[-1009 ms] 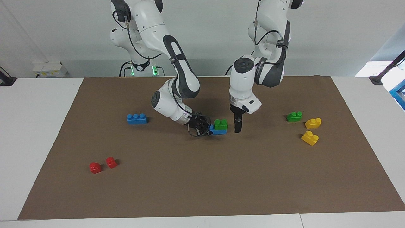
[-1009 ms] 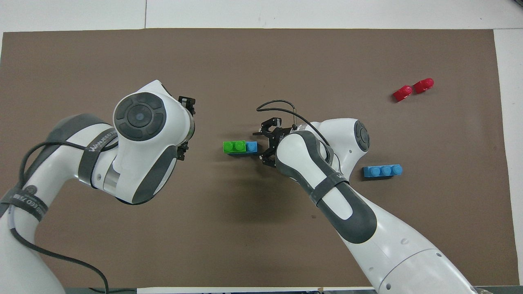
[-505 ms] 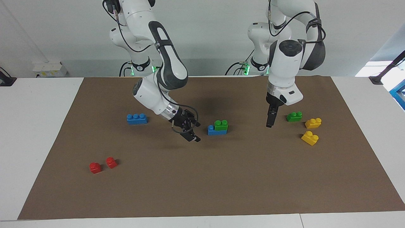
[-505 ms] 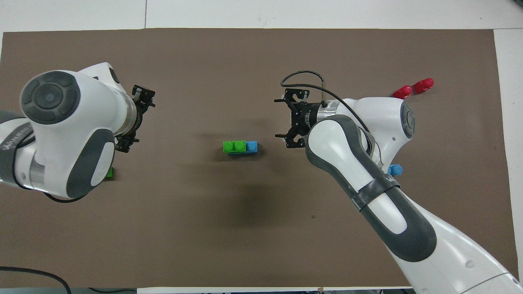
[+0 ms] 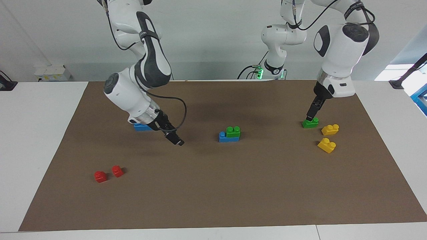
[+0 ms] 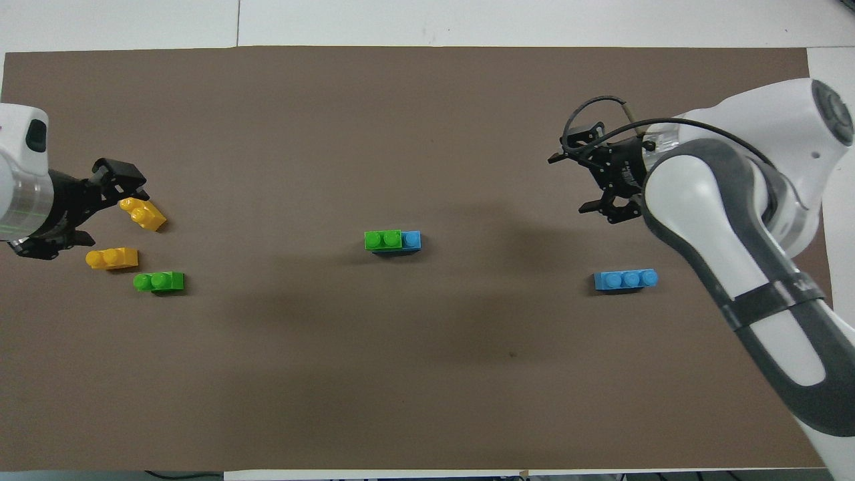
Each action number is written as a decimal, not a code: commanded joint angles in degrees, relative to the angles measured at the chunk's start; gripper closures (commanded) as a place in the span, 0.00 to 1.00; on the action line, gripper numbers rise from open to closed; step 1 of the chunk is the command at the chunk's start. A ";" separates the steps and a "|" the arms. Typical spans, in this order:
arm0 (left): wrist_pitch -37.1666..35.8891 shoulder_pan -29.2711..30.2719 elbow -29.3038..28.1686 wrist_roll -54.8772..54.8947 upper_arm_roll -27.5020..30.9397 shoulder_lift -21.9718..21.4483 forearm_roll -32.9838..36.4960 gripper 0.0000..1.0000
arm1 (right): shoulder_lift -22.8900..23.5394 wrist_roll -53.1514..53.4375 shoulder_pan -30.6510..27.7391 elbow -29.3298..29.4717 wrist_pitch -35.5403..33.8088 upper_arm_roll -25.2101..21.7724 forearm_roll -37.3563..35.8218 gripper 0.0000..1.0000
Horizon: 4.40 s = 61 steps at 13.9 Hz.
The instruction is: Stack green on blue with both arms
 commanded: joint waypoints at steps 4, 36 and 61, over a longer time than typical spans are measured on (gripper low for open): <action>-8.12 4.69 5.51 28.29 -0.24 -0.32 -1.27 0.00 | -3.41 -19.91 -6.20 5.60 -10.27 0.60 -16.03 0.00; -16.56 5.14 11.85 35.53 -0.33 0.29 -2.94 0.00 | -15.64 -43.05 -11.72 8.59 -24.08 3.74 -31.78 0.00; -20.78 5.49 18.61 35.18 -0.15 4.25 -3.03 0.00 | -16.17 -42.26 -12.53 7.71 -24.69 4.82 -32.75 0.00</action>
